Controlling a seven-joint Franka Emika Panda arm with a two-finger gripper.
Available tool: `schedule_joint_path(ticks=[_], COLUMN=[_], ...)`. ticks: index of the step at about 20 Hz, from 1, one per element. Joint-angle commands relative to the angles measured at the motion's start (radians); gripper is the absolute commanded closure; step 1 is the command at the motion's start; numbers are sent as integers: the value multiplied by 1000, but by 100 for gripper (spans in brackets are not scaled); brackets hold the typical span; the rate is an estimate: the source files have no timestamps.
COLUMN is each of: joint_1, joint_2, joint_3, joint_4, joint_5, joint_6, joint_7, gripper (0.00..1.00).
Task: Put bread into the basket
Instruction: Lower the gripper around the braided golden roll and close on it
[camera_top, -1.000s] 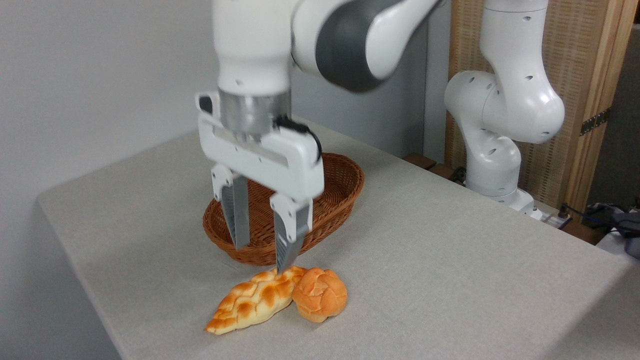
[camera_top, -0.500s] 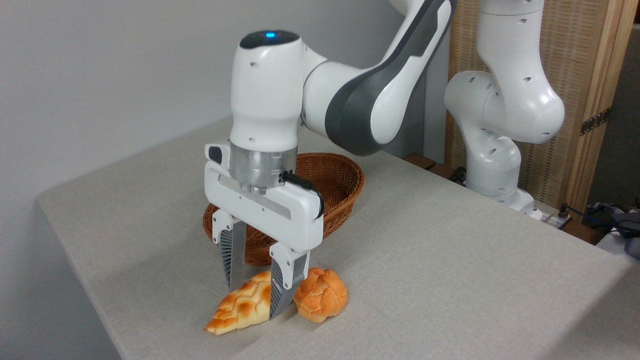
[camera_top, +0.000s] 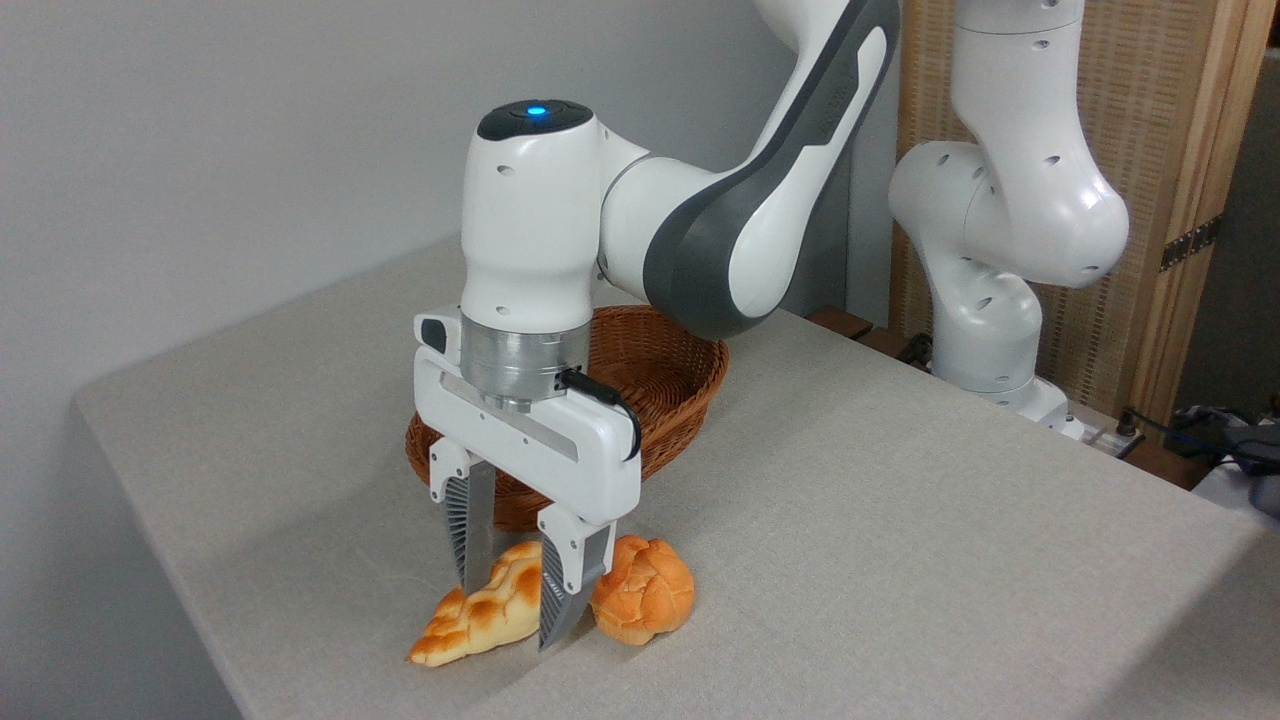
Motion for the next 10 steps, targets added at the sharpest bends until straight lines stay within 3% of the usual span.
schedule_joint_path(ticks=[1, 10], joint_1=[-4, 1], joint_2=[-8, -18], joint_3=[-1, -1], joint_4=[-13, -10], joint_5=[-25, -65], joint_6=[37, 40], joint_7=[-5, -9], gripper=[1, 1])
